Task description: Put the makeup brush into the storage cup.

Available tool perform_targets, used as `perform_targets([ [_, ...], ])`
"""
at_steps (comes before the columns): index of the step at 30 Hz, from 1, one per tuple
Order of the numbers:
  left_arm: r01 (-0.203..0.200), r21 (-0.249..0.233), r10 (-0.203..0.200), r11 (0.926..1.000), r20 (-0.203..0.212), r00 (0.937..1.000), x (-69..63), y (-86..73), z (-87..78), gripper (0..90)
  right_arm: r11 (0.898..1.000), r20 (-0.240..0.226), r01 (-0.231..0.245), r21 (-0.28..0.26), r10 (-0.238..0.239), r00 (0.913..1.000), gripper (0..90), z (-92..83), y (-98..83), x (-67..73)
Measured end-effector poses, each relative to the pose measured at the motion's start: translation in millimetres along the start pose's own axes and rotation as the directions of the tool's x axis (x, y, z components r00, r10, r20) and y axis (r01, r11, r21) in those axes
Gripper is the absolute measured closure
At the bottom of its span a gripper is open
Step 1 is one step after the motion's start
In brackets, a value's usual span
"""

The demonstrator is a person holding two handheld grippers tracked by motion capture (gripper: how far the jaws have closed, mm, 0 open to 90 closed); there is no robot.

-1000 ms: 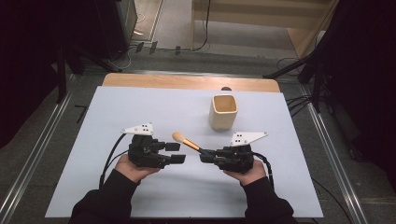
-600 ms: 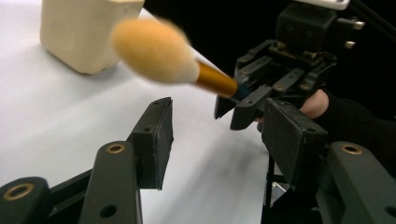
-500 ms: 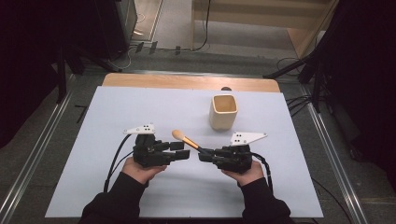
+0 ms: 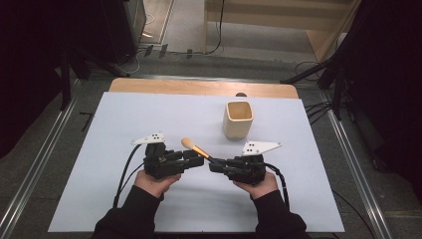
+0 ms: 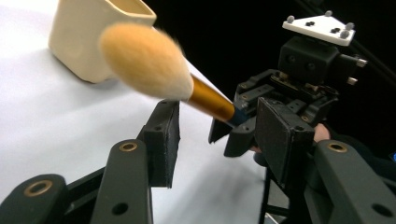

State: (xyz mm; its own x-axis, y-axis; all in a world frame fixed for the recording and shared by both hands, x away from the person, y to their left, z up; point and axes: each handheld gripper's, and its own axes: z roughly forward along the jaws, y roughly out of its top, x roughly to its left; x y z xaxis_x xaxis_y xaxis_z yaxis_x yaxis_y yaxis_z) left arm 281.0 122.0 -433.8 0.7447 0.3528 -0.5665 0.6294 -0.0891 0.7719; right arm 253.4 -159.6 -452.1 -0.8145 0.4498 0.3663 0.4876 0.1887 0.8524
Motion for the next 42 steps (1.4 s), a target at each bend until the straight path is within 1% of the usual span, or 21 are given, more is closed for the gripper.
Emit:
perform_targets([
  [2, 0.008, 0.003, -0.008, 1.0000, 0.005, 1.0000, 0.6, -0.9, 0.9, 51.1, 1.000, -0.003, 0.005, 0.003, -0.005, 1.0000, 79.3, 0.7, -0.2, 0.7],
  [3, 0.003, 0.002, -0.003, 1.0000, -0.005, 1.0000, 0.3, -1.3, 1.2, 51.1, 1.000, -0.003, 0.003, 0.004, -0.003, 1.0000, 79.3, 0.8, -0.2, 1.1],
  [5, 0.012, -0.007, -0.012, 0.9999, 0.005, 0.9999, 0.8, -1.8, 1.8, 52.9, 1.000, -0.004, 0.005, 0.000, -0.005, 1.0000, 79.2, 1.4, -0.1, 1.3],
  [7, 0.008, -0.014, -0.008, 0.9999, -0.001, 1.0000, 0.3, -2.1, 2.4, 53.7, 1.000, -0.006, 0.002, -0.003, -0.002, 1.0000, 79.3, 2.1, 0.0, 1.7],
  [8, 0.012, -0.015, -0.012, 0.9998, 0.002, 0.9999, 0.5, -2.1, 2.3, 54.5, 1.000, -0.004, 0.002, -0.002, -0.002, 1.0000, 79.3, 2.5, -0.1, 1.8],
  [9, 0.023, -0.024, -0.023, 0.9995, 0.009, 0.9997, 1.3, -2.5, 2.5, 54.6, 1.000, -0.007, -0.001, -0.004, 0.001, 1.0000, 79.2, 2.8, -0.2, 1.8],
  [10, 0.028, -0.031, -0.027, 0.9991, 0.014, 0.9995, 1.6, -2.8, 2.4, 56.1, 1.000, -0.002, 0.005, -0.004, -0.005, 1.0000, 79.2, 3.4, -0.1, 2.2],
  [11, 0.035, -0.036, -0.034, 0.9987, 0.021, 0.9992, 2.5, -3.1, 2.2, 57.1, 1.000, -0.008, 0.008, -0.006, -0.008, 0.9999, 79.2, 3.8, -0.1, 2.3],
  [13, 0.044, -0.042, -0.043, 0.9982, 0.027, 0.9987, 3.9, -3.3, 2.2, 58.2, 1.000, -0.010, 0.014, -0.008, -0.014, 0.9999, 79.3, 4.3, 0.2, 3.4],
  [14, 0.049, -0.047, -0.048, 0.9977, 0.027, 0.9985, 4.3, -3.6, 2.2, 60.1, 1.000, -0.010, 0.015, -0.008, -0.015, 0.9998, 79.2, 5.0, 0.5, 3.8],
  [15, 0.051, -0.048, -0.050, 0.9976, 0.023, 0.9985, 4.7, -3.6, 2.1, 61.0, 1.000, -0.009, 0.014, -0.009, -0.015, 0.9999, 79.2, 5.3, 0.5, 4.1],
  [16, 0.058, -0.052, -0.057, 0.9969, 0.035, 0.9978, 5.6, -3.9, 2.2, 62.9, 1.000, -0.010, 0.011, -0.009, -0.011, 0.9999, 79.2, 5.7, 0.5, 3.9],
  [20, 0.073, -0.057, -0.071, 0.9957, 0.045, 0.9965, 7.0, -4.0, 1.8, 67.5, 1.000, -0.010, 0.013, -0.006, -0.013, 0.9999, 79.2, 7.1, 0.1, 4.2],
  [22, 0.092, -0.062, -0.088, 0.9938, 0.059, 0.9944, 8.3, -3.8, 1.6, 68.8, 1.000, -0.009, 0.018, -0.001, -0.018, 0.9998, 79.2, 8.2, -0.3, 4.2],
  [26, 0.097, -0.062, -0.092, 0.9934, 0.071, 0.9932, 8.8, -3.7, 0.9, 71.7, 1.000, -0.006, 0.023, 0.013, -0.022, 0.9997, 79.3, 10.3, -1.1, 5.3],
  [28, 0.113, -0.062, -0.107, 0.9916, 0.093, 0.9899, 10.0, -3.4, 0.6, 73.8, 1.000, -0.008, 0.022, 0.019, -0.022, 0.9997, 79.3, 11.5, -1.6, 5.8],
  [31, 0.133, -0.056, -0.126, 0.9895, 0.120, 0.9848, 12.2, -3.3, 0.3, 76.9, 0.999, -0.008, 0.034, 0.028, -0.034, 0.9994, 79.2, 13.2, -2.0, 5.7],
  [33, 0.145, -0.053, -0.137, 0.9880, 0.132, 0.9817, 13.0, -3.2, 0.6, 78.7, 0.999, -0.009, 0.038, 0.035, -0.038, 0.9992, 79.1, 14.7, -2.6, 5.7],
  [39, 0.155, -0.046, -0.147, 0.9869, 0.136, 0.9797, 13.5, -3.3, -0.2, 79.8, 0.998, -0.013, 0.039, 0.049, -0.038, 0.9992, 79.0, 16.5, -2.7, 6.6],
  [41, 0.168, -0.046, -0.160, 0.9848, 0.143, 0.9768, 14.0, -3.3, -0.7, 79.9, 0.998, -0.019, 0.036, 0.046, -0.035, 0.9992, 78.6, 16.6, -2.6, 6.3],
  [42, 0.169, -0.044, -0.161, 0.9846, 0.147, 0.9760, 14.2, -3.4, -0.9, 79.9, 0.999, -0.026, 0.023, 0.045, -0.022, 0.9994, 78.2, 16.5, -2.4, 5.8],
])
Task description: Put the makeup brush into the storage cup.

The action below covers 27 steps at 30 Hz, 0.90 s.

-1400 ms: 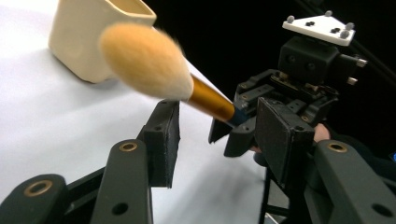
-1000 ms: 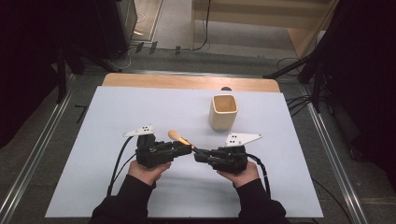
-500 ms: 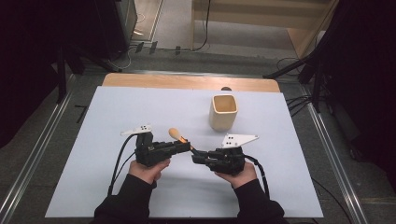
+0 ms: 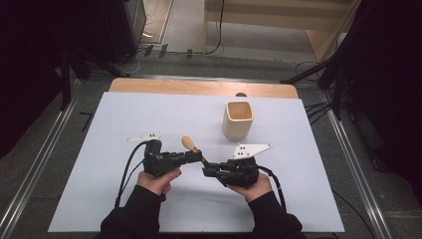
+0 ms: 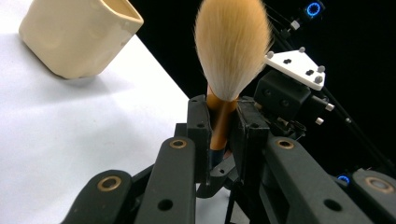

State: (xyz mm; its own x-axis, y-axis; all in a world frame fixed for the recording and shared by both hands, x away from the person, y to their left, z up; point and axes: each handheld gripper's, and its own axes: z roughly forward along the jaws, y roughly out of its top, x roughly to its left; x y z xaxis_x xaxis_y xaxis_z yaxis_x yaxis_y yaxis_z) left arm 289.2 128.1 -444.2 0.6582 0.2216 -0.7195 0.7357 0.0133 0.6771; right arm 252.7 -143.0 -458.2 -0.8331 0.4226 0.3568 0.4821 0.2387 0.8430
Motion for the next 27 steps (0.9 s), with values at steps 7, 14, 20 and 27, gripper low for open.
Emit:
perform_targets([
  [7, 0.005, -0.008, -0.005, 1.0000, -0.003, 1.0000, 1.1, 2.6, -6.6, 79.9, 1.000, 0.003, 0.002, 0.006, -0.002, 1.0000, 63.5, -1.4, 0.5, -0.7],
  [14, -0.055, 0.044, 0.057, 0.9975, -0.026, 0.9981, -4.4, 14.6, -16.5, 79.9, 1.000, -0.007, 0.020, -0.015, -0.020, 0.9998, 40.4, -5.4, 1.2, -1.5],
  [20, -0.133, 0.145, 0.139, 0.9805, -0.031, 0.9898, -12.8, 24.4, -16.0, 79.9, 0.999, -0.035, 0.030, -0.013, -0.030, 0.9989, 30.8, -2.9, 0.8, -0.2],
  [27, -0.244, 0.270, 0.260, 0.9314, -0.025, 0.9652, -23.3, 31.0, -12.3, 79.9, 0.998, -0.065, 0.050, -0.028, -0.052, 0.9965, 26.7, 1.7, 1.0, 4.8],
])
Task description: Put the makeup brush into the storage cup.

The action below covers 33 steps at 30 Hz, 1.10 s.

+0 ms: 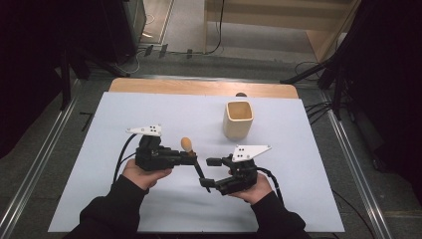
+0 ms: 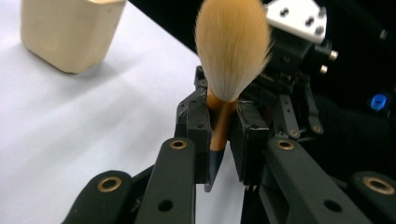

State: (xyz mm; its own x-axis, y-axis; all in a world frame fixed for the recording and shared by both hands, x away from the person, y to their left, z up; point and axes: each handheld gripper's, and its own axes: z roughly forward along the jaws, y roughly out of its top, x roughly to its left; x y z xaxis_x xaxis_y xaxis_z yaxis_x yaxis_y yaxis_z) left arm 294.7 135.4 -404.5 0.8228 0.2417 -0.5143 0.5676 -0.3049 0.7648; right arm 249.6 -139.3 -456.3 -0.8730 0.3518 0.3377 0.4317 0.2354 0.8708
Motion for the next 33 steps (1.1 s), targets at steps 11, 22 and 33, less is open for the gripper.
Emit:
perform_targets([
  [11, -0.138, 0.128, 0.139, 0.9821, -0.005, 0.9902, -6.6, 8.3, 0.6, 79.8, 0.999, -0.034, 0.042, 0.006, -0.042, 0.9985, 30.5, 8.2, 0.7, 0.7],
  [22, -0.274, 0.209, 0.276, 0.9390, 0.020, 0.9611, -10.7, 15.4, 0.8, 79.8, 0.997, -0.053, 0.071, 0.036, -0.069, 0.9962, 40.8, 21.9, 3.5, -2.2],
  [33, -0.342, 0.253, 0.342, 0.9049, 0.046, 0.9386, -8.3, 16.6, 3.2, 79.8, 0.996, -0.045, 0.083, 0.033, -0.081, 0.9957, 60.4, 36.7, 1.8, -4.1],
])
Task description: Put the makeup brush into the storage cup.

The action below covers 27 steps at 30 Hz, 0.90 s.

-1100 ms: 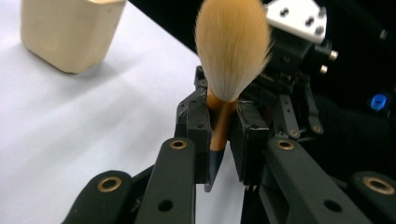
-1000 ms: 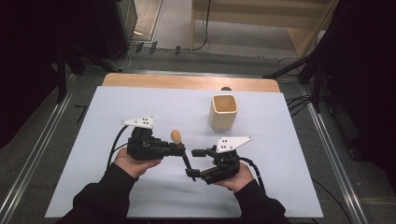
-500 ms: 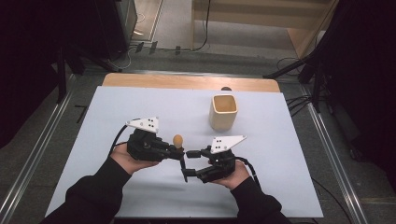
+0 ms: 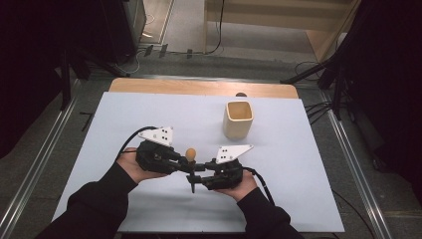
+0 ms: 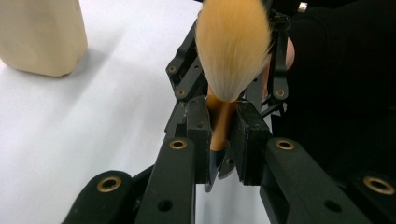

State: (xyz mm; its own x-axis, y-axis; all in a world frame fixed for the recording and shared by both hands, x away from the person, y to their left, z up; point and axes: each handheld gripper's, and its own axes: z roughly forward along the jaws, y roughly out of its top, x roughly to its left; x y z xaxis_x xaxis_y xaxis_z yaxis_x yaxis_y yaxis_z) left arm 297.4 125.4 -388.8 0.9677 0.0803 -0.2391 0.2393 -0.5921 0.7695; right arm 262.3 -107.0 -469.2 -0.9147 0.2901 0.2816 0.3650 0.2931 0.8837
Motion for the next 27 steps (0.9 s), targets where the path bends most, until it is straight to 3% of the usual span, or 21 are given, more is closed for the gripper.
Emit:
perform_targets([
  [3, 0.003, 0.002, -0.003, 1.0000, 0.003, 1.0000, 2.2, -0.9, 0.3, 79.7, 1.000, -0.004, -0.002, 0.000, 0.002, 1.0000, 66.6, 2.5, -0.5, 1.1],
  [15, -0.003, 0.013, 0.003, 0.9999, 0.007, 1.0000, 5.1, -2.3, 2.7, 79.7, 1.000, -0.017, 0.002, -0.013, -0.002, 0.9998, 76.3, 4.8, 0.0, 2.0],
  [27, 0.004, -0.009, -0.003, 1.0000, 0.015, 0.9999, 5.7, -1.7, 1.3, 79.6, 0.999, -0.011, 0.027, -0.032, -0.028, 0.9996, 78.4, 1.7, 2.1, 3.7],
])
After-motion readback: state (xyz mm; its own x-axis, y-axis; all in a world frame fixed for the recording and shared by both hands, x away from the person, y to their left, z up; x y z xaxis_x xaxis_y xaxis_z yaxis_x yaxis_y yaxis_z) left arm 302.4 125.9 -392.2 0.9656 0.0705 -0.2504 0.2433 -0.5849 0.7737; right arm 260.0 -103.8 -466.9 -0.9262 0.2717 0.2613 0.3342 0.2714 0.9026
